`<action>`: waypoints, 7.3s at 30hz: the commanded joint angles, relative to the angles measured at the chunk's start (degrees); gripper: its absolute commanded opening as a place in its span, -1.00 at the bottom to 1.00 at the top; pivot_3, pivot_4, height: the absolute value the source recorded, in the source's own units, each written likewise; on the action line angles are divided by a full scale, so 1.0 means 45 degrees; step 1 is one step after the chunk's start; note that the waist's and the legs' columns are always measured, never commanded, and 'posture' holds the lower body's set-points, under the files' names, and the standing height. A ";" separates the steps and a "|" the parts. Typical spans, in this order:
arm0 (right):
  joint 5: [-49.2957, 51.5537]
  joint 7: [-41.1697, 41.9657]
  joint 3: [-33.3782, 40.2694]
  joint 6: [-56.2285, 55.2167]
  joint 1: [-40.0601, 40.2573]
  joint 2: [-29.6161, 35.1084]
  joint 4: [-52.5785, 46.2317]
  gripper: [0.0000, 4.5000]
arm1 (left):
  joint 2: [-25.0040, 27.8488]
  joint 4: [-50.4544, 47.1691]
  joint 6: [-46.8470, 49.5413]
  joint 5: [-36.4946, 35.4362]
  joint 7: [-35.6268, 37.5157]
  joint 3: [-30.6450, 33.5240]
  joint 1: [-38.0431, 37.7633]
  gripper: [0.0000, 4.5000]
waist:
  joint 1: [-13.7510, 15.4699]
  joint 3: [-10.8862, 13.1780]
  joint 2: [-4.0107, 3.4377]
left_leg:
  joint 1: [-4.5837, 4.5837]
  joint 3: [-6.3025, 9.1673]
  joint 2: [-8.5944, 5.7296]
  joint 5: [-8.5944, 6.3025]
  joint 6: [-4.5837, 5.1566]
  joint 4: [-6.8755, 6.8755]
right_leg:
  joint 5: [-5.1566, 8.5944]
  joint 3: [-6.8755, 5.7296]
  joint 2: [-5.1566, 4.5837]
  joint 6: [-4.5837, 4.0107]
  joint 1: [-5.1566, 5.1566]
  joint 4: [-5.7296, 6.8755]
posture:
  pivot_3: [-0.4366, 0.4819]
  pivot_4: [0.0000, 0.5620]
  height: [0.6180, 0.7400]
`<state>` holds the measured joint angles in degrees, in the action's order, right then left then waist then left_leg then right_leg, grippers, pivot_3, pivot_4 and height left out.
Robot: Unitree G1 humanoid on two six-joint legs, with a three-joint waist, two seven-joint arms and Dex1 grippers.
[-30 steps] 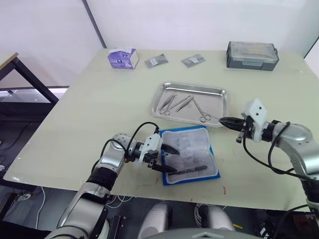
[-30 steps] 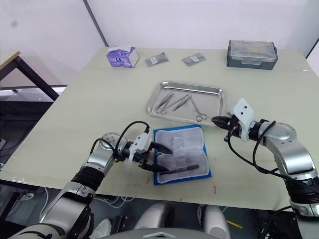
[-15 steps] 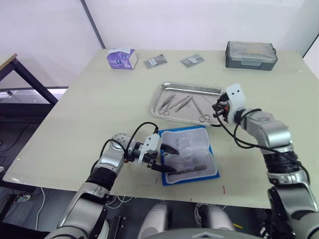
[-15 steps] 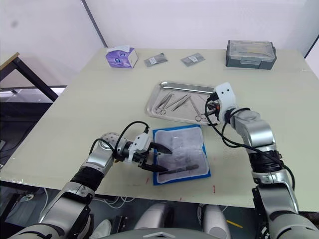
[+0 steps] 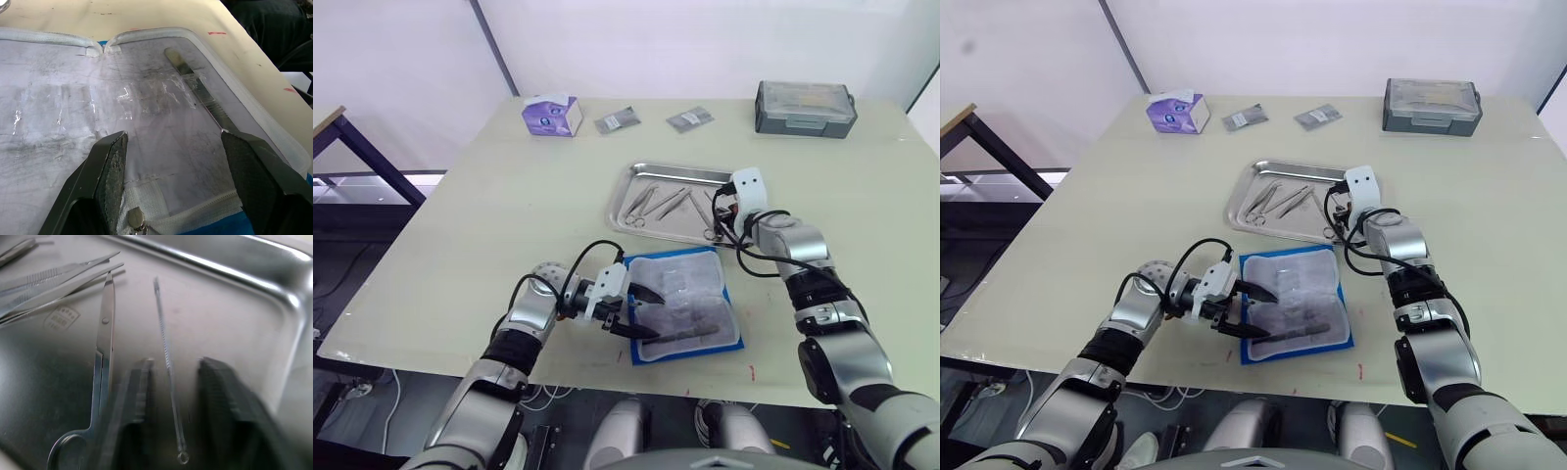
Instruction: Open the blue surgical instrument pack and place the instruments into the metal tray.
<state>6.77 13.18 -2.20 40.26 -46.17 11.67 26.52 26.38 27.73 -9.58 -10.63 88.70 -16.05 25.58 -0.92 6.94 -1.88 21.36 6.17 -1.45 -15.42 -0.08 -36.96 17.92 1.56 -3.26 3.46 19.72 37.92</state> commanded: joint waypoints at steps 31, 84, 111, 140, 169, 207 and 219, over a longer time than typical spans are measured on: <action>0.0451 1.2672 -0.3406 -0.8350 0.6662 0.5939 -0.6313 1.00 | -0.0135 0.1468 0.0401 0.1249 0.0204 -0.1349 -0.0847 0.45 | 0.0059 0.0060 0.0096 | -0.0031 -0.0019 0.0008 0.0004 0.0005 0.0045 | 0.0012 0.0018 -0.0003 0.0020 -0.0034 -0.0046 | -0.05 -0.47 0.96; 0.0802 1.4314 -0.3362 -0.8441 0.6048 0.7047 -0.6801 -0.99 | -0.0320 0.4189 -0.2621 -0.0021 0.0845 -0.2577 0.0312 0.45 | 0.0236 0.0043 0.0118 | -0.0137 -0.0004 -0.0008 0.0014 0.0017 0.0120 | 0.0039 -0.0003 -0.0062 0.0067 -0.0126 -0.0108 | -0.05 -0.47 0.96; 0.1437 1.5414 -0.1422 -0.8882 0.6400 0.9582 -0.7167 -0.99 | -0.0496 0.4283 -0.2602 0.0086 0.0845 -0.2754 0.0286 0.45 | 0.0372 0.0051 0.0104 | -0.0129 0.0000 -0.0015 0.0014 0.0020 0.0120 | 0.0053 -0.0009 -0.0078 0.0088 -0.0126 -0.0116 | -0.05 -0.47 0.96; 0.2811 0.9735 0.0606 -0.2776 0.4004 0.7242 -0.5948 -0.99 | -0.0789 0.4490 -0.2739 0.0243 0.0844 -0.2680 0.0355 0.45 | 0.0408 0.0055 0.0062 | -0.0112 0.0023 -0.0072 0.0021 0.0033 0.0133 | 0.0043 -0.0029 -0.0155 0.0070 -0.0130 -0.0130 | -0.05 -0.47 0.96; -0.0765 0.2784 -0.0379 -0.1839 -0.0812 0.2216 0.1852 -0.99 | -0.0787 0.4187 -0.2610 0.0266 0.0844 -0.2409 0.0087 0.45 | 0.0230 0.0031 -0.0015 | -0.0135 0.0038 -0.0110 0.0041 0.0066 0.0146 | 0.0042 -0.0032 -0.0161 0.0068 -0.0124 -0.0072 | -0.05 -0.47 0.96; 0.2693 0.5415 0.2132 -0.1953 0.4021 0.3196 -0.7088 0.94 | -0.0866 0.0043 -0.0201 -0.2332 0.0460 0.0041 -0.0340 0.45 | 0.0021 0.0165 0.0024 | -0.0005 0.0067 -0.0116 0.0049 0.0074 0.0146 | 0.0050 -0.0044 -0.0171 0.0081 -0.0031 -0.0053 | -0.05 -0.47 0.96; 0.4179 0.6798 0.3417 -0.3917 0.7526 0.3638 -0.9121 1.00 | 0.0572 -0.4145 0.3332 -0.4041 -0.2470 0.3323 -0.0336 0.76 | 0.0007 0.0565 0.0401 | 0.0328 0.0116 -0.0106 0.0106 -0.0020 0.0089 | 0.0043 -0.0092 -0.0168 0.0073 0.0263 -0.0040 | -0.05 -0.47 0.96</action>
<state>23.99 42.52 10.98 24.80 -13.11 27.19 -11.69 27.80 11.86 4.25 -27.10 79.55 -4.34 23.99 -0.89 9.48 -0.07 22.84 6.67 -1.92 -14.94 -0.17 -36.56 18.11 1.16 -4.01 3.79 20.91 37.73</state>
